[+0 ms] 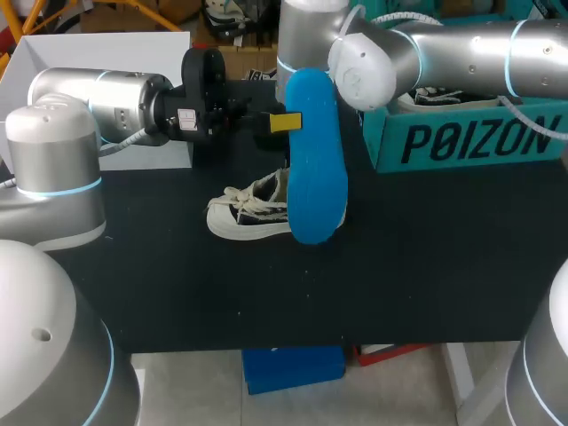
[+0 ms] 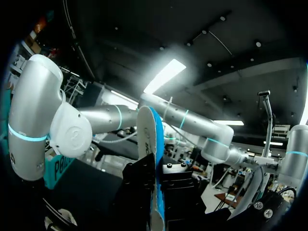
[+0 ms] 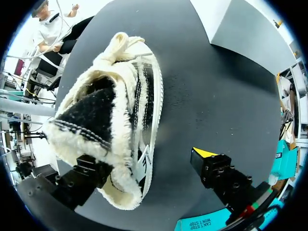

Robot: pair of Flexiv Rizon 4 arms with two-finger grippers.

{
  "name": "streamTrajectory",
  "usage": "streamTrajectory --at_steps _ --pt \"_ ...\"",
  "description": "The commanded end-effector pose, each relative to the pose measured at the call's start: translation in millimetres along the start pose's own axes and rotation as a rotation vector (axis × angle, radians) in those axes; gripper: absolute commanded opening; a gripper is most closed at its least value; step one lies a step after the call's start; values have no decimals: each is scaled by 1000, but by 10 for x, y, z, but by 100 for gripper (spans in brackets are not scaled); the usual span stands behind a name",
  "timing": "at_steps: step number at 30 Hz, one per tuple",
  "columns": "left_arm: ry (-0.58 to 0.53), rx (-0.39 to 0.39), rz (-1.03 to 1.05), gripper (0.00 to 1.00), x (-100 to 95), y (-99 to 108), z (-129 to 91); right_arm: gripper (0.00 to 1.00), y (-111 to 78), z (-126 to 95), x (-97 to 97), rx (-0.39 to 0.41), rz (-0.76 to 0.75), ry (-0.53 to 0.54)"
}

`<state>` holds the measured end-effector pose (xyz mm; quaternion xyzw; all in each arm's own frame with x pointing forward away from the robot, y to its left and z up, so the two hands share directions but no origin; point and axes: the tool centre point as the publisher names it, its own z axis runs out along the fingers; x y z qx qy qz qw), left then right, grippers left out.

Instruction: Take the shoe out of the shoebox, open the shoe tongue, remove and reinsert the insole, then place the shoe into the shoebox

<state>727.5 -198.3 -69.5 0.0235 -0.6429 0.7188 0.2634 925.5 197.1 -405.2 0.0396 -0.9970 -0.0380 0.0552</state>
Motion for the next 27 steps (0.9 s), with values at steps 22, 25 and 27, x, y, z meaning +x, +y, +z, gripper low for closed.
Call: streamTrajectory --at_steps 22,25,27 --pt "-3 1 2 0 -1 13 15 49 175 151 137 -36 13 36" --pt "-3 1 2 0 -1 13 15 47 176 170 182 -38 17 44" --pt "-3 1 2 0 -1 13 15 36 169 184 201 -43 22 50"
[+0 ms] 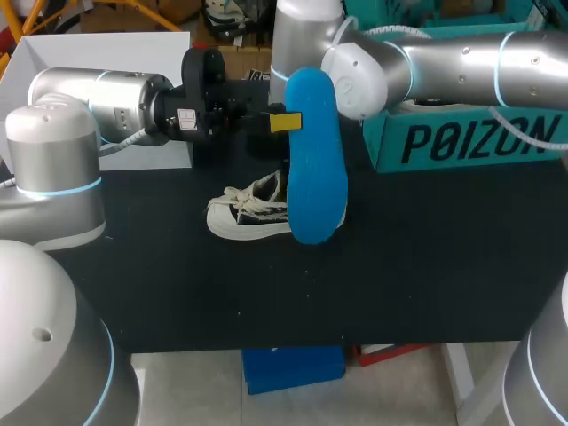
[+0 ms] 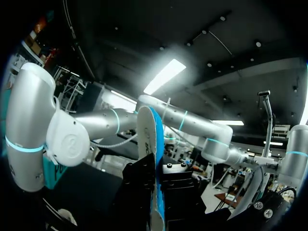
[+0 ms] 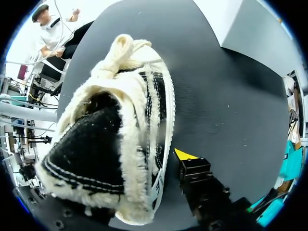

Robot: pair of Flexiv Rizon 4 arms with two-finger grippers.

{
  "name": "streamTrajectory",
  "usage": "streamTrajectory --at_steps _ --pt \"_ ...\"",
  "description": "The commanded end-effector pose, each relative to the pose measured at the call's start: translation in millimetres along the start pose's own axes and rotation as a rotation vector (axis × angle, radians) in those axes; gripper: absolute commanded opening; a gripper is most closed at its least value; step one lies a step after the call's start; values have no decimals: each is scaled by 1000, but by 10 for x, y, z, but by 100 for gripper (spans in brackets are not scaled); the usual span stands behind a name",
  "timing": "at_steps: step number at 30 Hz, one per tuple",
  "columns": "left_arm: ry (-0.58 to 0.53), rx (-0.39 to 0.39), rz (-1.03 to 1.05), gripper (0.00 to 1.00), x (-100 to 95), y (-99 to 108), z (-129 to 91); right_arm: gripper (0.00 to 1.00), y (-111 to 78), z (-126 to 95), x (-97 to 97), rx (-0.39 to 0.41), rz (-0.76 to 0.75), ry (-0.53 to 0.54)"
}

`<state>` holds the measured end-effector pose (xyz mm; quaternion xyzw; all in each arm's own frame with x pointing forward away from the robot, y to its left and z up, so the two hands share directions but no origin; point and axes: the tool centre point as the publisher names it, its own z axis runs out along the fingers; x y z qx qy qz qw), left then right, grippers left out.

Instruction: Take the shoe out of the shoebox, open the shoe tongue, remove and reinsert the insole, then place the shoe into the shoebox

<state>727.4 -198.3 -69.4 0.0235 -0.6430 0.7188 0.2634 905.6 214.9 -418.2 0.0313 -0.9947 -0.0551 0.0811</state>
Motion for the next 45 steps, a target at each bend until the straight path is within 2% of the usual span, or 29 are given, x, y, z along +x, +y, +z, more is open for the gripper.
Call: streamTrajectory --at_steps 1,2,8,10,12,37,39,41,43,45 --pt "-3 1 2 0 -2 13 15 19 -22 29 37 -9 8 1" --pt "-3 1 2 0 -2 13 15 0 -25 33 42 -11 9 2" --pt "-3 1 2 0 -2 13 15 0 -8 54 69 -32 -5 19" --pt "-3 1 2 0 -2 13 15 0 24 58 82 -61 -31 50" --pt "-3 1 2 0 -2 13 15 0 71 13 94 -132 -75 65" --pt "-3 1 2 0 -2 13 15 0 71 13 94 -132 -75 65" --pt "-3 1 2 0 -2 13 15 0 65 -64 58 -124 -59 42" --pt "-3 1 2 0 -2 13 15 0 40 -159 0 -96 -12 -65" --pt "-3 1 2 0 -2 13 15 0 -17 -235 -41 -43 28 -123" --pt "-3 1 2 0 -2 13 15 0 -75 -308 -59 -22 64 -156"
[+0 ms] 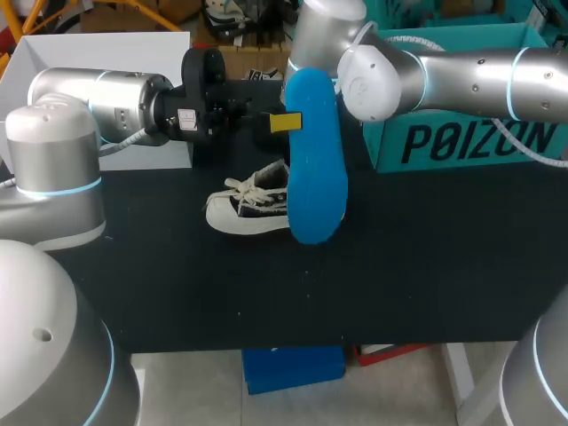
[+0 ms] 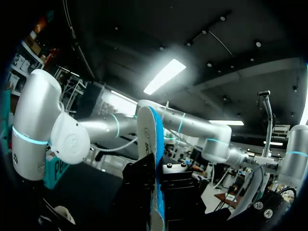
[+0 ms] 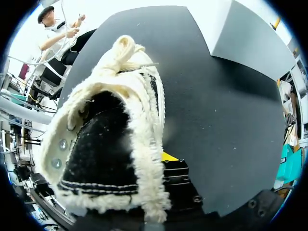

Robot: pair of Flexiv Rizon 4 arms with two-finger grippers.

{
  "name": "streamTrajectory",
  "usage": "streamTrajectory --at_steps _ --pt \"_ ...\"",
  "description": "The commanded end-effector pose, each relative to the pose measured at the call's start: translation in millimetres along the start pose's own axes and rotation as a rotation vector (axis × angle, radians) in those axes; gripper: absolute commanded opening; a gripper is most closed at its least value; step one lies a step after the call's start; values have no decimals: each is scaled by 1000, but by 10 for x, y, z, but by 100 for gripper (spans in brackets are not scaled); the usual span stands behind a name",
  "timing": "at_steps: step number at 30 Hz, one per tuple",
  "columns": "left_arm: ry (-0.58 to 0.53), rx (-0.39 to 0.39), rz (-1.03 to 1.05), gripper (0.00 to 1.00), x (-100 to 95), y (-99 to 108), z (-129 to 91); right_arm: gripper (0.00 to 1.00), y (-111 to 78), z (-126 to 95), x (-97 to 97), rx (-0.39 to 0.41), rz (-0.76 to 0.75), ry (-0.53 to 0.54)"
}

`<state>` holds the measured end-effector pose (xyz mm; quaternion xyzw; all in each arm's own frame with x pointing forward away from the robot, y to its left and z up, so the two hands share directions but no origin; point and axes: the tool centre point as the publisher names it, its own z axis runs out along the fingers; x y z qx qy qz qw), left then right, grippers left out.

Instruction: Take the shoe out of the shoebox, open the shoe tongue, remove and reinsert the insole, then place the shoe into the shoebox

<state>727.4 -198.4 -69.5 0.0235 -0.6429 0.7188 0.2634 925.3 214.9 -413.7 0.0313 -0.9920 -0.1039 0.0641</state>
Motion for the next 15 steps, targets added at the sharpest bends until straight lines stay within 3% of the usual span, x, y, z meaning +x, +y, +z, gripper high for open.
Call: streamTrajectory --at_steps 1,6,15 --pt "-3 1 2 0 -2 12 15 0 -66 -273 123 98 83 -142" --pt "-3 1 2 0 -2 12 15 0 -141 -463 131 193 193 -220" --pt "-3 1 2 0 -2 12 15 0 -218 -721 106 188 535 -245"
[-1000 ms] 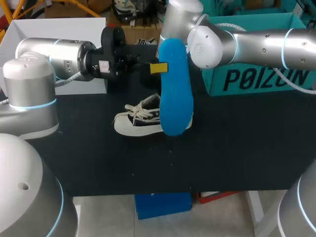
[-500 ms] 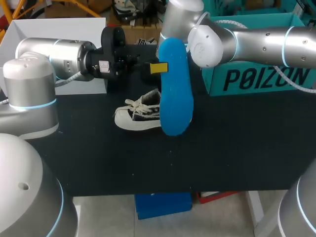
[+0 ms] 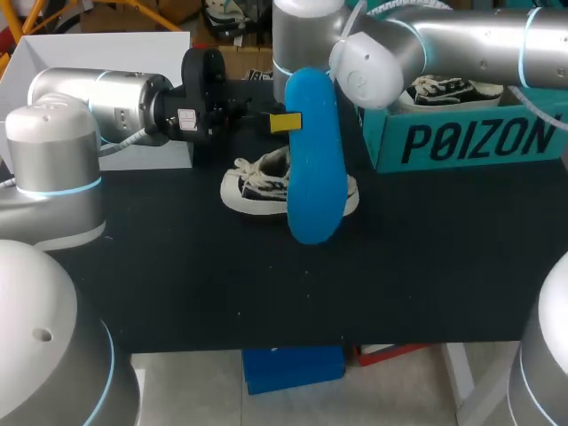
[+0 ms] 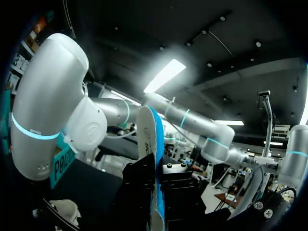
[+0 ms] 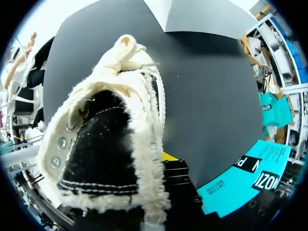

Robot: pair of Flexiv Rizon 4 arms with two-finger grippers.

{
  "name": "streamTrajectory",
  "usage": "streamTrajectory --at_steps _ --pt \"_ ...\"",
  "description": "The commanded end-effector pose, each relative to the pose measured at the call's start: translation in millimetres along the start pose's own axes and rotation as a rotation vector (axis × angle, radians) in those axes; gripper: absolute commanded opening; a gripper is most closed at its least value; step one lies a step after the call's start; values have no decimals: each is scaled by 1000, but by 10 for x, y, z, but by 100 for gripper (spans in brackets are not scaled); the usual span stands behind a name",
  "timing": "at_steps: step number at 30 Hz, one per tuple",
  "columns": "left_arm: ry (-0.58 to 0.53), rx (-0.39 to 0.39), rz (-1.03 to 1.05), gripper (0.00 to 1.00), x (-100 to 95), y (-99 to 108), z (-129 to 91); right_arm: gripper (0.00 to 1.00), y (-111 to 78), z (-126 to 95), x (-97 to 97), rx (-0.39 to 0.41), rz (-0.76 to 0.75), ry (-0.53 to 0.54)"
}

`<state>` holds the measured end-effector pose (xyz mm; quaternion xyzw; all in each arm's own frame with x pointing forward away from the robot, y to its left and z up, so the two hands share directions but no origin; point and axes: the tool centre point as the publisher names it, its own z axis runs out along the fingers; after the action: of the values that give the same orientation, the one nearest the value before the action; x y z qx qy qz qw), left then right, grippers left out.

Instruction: Take the shoe out of the shoebox, open the shoe tongue, remove and reinsert the insole, then place the shoe into the shoebox

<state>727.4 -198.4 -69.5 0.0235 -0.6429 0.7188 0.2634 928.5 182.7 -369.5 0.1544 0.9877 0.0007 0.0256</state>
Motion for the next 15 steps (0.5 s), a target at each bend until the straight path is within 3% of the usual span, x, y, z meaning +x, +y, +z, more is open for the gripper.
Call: streamTrajectory --at_steps 1,9,15 --pt "-3 1 2 0 -2 12 15 0 -64 -252 -2 -2 184 -16" --pt "-3 1 2 0 -2 12 15 0 -195 -324 -40 -62 394 -47" --pt "-3 1 2 0 -2 12 15 0 -285 -213 -45 -89 571 -35"
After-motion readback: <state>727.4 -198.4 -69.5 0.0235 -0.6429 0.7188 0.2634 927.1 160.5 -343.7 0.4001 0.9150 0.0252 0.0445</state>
